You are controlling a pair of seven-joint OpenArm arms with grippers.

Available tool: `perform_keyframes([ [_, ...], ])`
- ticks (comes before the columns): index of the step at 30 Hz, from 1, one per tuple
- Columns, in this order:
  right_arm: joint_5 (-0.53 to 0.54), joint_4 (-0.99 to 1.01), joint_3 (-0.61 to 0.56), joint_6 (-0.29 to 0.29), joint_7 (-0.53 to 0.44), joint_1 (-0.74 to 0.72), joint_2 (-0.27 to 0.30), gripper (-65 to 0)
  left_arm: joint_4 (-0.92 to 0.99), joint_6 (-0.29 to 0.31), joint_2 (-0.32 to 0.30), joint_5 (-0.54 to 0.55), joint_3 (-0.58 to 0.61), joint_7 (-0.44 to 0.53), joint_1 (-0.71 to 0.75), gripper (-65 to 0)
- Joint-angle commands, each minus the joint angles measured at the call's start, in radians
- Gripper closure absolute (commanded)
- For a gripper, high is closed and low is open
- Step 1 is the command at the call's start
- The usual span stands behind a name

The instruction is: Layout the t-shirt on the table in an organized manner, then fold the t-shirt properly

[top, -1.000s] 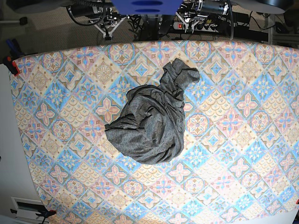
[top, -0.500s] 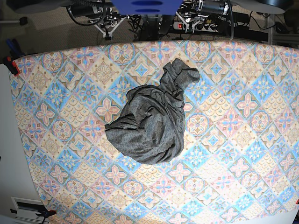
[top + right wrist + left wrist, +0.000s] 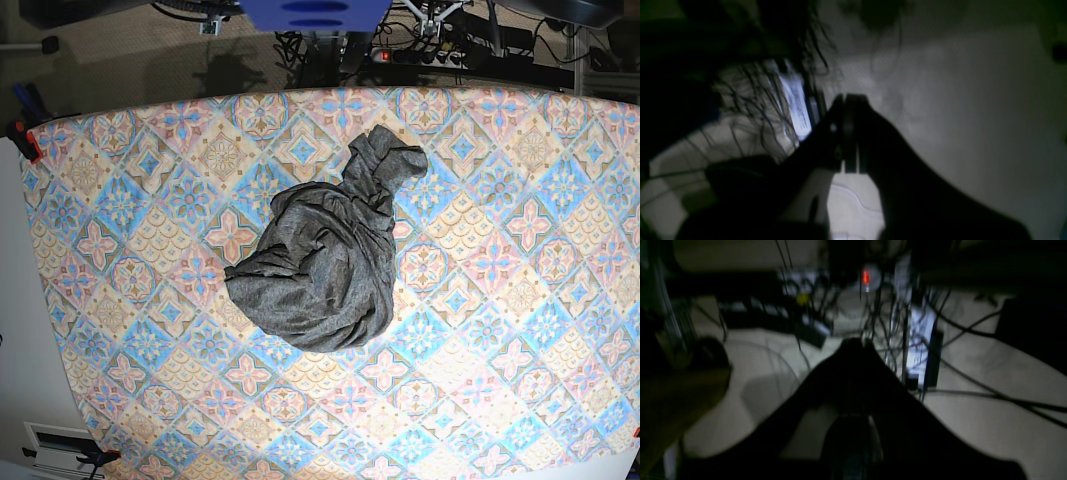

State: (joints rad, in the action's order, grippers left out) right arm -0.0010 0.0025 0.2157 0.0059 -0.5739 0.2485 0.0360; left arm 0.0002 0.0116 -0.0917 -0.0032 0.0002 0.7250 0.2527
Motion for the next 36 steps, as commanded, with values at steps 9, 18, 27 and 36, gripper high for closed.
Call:
perform_keyframes([
  [9, 0.008, -0.005, 0.109, -0.005, -0.588, 0.104, 0.009, 0.0, -0.041, 0.003, -0.024, 0.002, 0.002, 0.341, 0.087, 0.0],
  [18, 0.006, -0.312, 0.11, -0.007, -0.581, 0.234, 0.006, 0.0, -0.612, 0.003, -0.036, 0.004, -0.004, 0.348, 0.365, 0.0],
  [27, 0.006, -1.099, 0.1, -0.005, -0.576, 0.556, -0.069, 0.0, -1.189, 0.001, -0.03, 0.002, -0.004, 0.342, 0.572, -0.3],
  [36, 0.005, -1.611, -0.02, -0.005, -0.211, 0.73, -0.069, -0.2, -1.759, 0.0, -0.03, 0.004, -0.039, 0.025, 0.704, -0.3],
])
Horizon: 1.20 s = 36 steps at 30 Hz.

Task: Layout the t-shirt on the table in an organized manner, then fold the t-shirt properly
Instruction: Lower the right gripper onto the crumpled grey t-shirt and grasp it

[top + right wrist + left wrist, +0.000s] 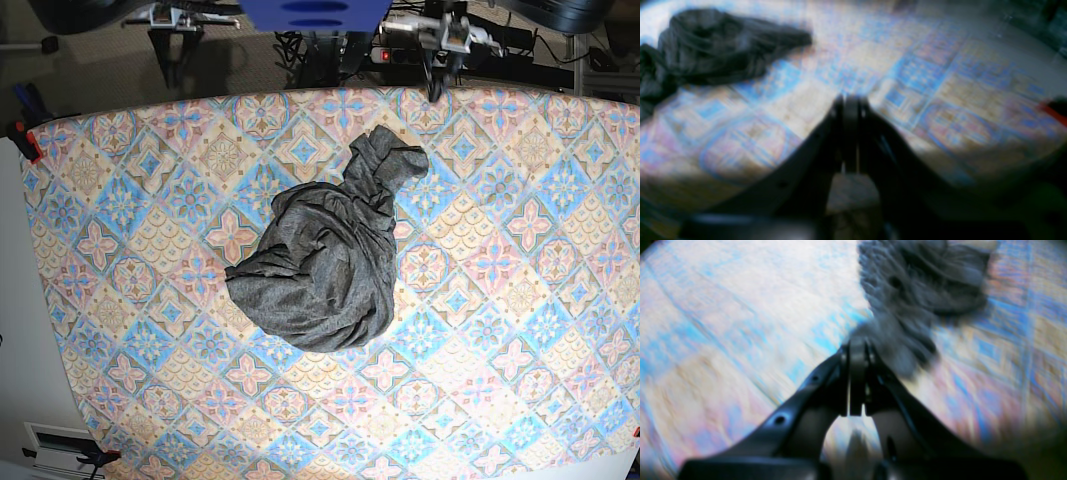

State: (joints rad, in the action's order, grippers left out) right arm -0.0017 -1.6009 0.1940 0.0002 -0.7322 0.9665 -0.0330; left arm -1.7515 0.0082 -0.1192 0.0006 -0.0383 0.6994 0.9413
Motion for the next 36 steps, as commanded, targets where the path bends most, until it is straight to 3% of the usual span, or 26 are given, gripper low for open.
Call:
perform_keyframes([
  [1, 0.006, -0.066, -0.014, 0.001, 0.004, 0.021, 0.002, -0.4, -0.086, 0.003, -0.003, 0.005, -0.004, -0.014, 0.018, -0.3],
  [5, 0.004, -0.23, -0.072, 0.001, 0.21, 0.044, 0.003, -0.5, -0.304, 0.003, -0.007, 0.006, -0.01, -0.298, 0.015, -0.3],
  [8, 0.004, -0.301, -0.113, 0.001, 0.362, 0.044, 0.005, -0.6, -0.362, 0.003, -0.007, 0.002, -0.01, -0.458, -0.035, -0.3],
  [10, 0.002, -0.321, -0.14, 0.002, 0.484, 0.036, 0.017, -3.8, -0.362, 0.005, -0.007, -0.001, -0.012, -0.541, -0.074, -0.3],
  [12, 0.001, -0.324, -0.156, 0.002, 0.581, 0.021, 0.061, -11.0, -0.365, 0.005, -0.007, 0.008, -0.025, -0.63, -0.08, -0.3],
  [15, 0.001, -0.33, -0.202, 0.002, 0.659, -0.045, 0.11, -22.7, -0.367, 0.005, -0.009, 0.008, -0.045, -0.686, -0.084, -0.4],
  [18, 0.001, -0.332, -0.261, 0.002, 0.672, -0.099, 0.147, -28.7, -0.367, 0.005, -0.009, 0.008, -0.065, -0.709, -0.097, -4.4],
  [21, 0.001, -0.332, -0.307, 0.002, 0.678, -0.162, 0.169, -29.0, -0.364, 0.005, -0.007, 0.008, -0.097, -0.719, -0.127, -14.7],
  [24, 0.001, -0.333, -0.362, 0.002, 0.785, -0.254, 0.193, -29.0, -0.365, 0.005, -0.007, 0.008, -0.131, -0.803, -0.163, -23.1],
  [27, 0.001, -0.333, -0.41, 0.002, 0.925, -0.357, 0.193, -29.0, -0.364, 0.013, -0.007, 0.006, -0.154, -0.895, -0.209, -23.1],
  [29, 0.001, -0.333, -0.433, 0.002, 1.015, -0.43, 0.19, -29.1, -0.364, 0.055, -0.007, 0.006, -0.166, -0.947, -0.23, -22.8],
  [32, 0.002, -0.332, -0.449, 0.002, 1.103, -0.519, 0.189, -29.1, -0.364, 0.121, -0.001, 0.006, -0.18, -0.96, -0.236, -22.7],
  [36, 0.002, -0.327, -0.479, 0.002, 1.183, -0.619, 0.187, -29.1, -0.362, 0.137, 0.0, 0.005, -0.18, -0.961, -0.236, -22.7],
])
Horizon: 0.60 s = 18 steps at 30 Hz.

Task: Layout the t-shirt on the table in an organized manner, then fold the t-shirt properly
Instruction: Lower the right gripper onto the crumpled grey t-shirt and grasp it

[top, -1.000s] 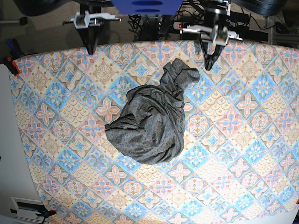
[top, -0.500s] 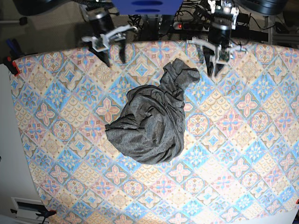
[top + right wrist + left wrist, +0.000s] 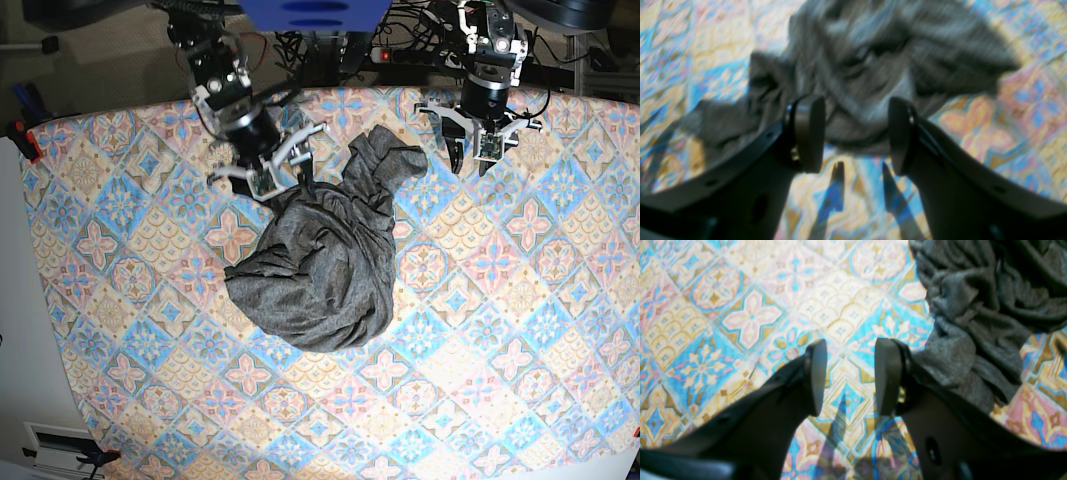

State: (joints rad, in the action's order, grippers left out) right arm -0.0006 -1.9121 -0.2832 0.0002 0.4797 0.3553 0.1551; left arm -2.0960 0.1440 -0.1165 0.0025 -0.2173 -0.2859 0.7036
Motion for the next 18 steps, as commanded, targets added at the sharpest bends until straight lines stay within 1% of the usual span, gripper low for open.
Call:
perform_keyframes([
  [1, 0.001, -0.016, -0.006, 0.002, -0.011, -0.034, -0.001, -29.1, -0.018, 0.001, -0.002, 0.001, 0.0, 0.024, 0.001, -22.7],
  [6, 0.003, -0.01, -0.027, 0.002, 0.035, -0.172, -0.002, -29.1, -0.018, 0.001, -0.002, 0.001, 0.002, 0.024, 0.001, -22.7],
  [10, 0.003, 0.035, -0.095, 0.002, 0.043, -0.249, -0.002, -29.1, -0.016, 0.001, -0.002, -0.003, 0.0, 0.023, 0.001, -22.7],
  [14, 0.003, 0.076, -0.176, 0.002, 0.043, -0.279, -0.002, -29.1, -0.01, 0.001, -0.002, -0.003, 0.005, 0.023, 0.001, -22.7],
  [18, 0.003, 0.113, -0.218, 0.002, 0.038, -0.273, -0.004, -29.1, -0.005, 0.001, -0.002, 0.0, 0.006, 0.023, 0.0, -22.7],
])
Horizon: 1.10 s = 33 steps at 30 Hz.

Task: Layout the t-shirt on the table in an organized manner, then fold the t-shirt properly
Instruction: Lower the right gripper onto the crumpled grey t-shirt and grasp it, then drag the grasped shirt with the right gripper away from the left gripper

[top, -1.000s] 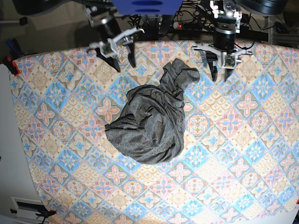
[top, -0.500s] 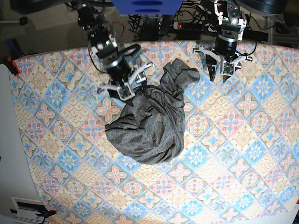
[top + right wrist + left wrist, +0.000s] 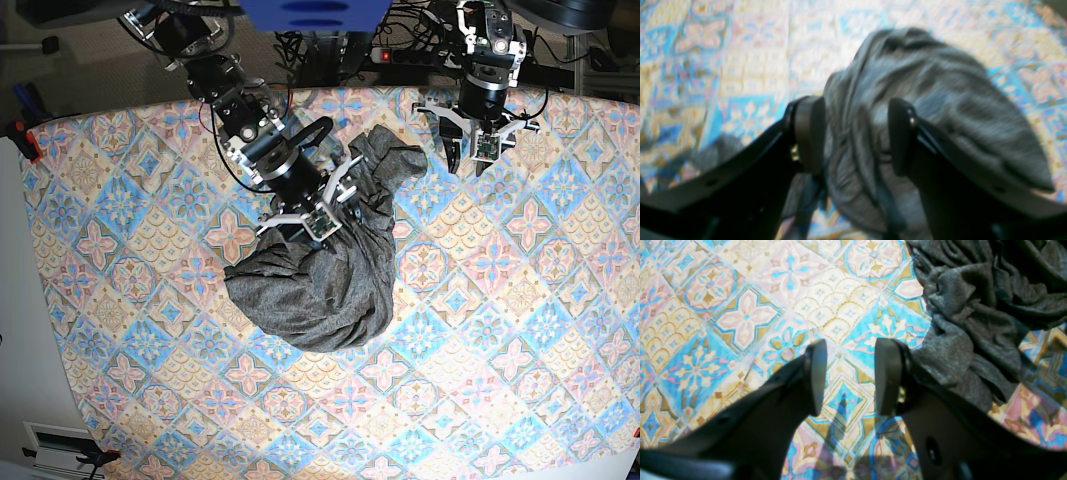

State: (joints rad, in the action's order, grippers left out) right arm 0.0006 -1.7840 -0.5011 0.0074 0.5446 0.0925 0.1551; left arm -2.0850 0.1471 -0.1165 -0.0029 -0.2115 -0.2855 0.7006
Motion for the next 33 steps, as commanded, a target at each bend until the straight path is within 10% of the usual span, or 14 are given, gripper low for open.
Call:
perform_keyframes([
  [1, 0.002, 0.003, -0.005, -0.007, -0.028, -0.01, -0.004, -29.1, -0.015, -0.002, -0.002, 0.005, 0.001, 0.022, 0.003, -22.7],
  [22, 0.003, 0.26, 0.006, -0.007, -0.151, -0.018, 0.022, -28.3, -0.015, -0.002, -0.002, 0.004, -0.003, 0.022, 0.006, -22.7],
  [29, 0.003, 0.24, 0.008, -0.007, -0.159, -0.018, 0.024, -2.5, -0.013, -0.002, -0.002, 0.002, 0.001, 0.022, 0.004, -22.7],
  [33, 0.003, 0.187, 0.091, -0.007, -0.159, -0.012, 0.024, 0.0, -0.012, -0.002, -0.002, 0.002, 0.001, 0.022, 0.004, -22.7],
])
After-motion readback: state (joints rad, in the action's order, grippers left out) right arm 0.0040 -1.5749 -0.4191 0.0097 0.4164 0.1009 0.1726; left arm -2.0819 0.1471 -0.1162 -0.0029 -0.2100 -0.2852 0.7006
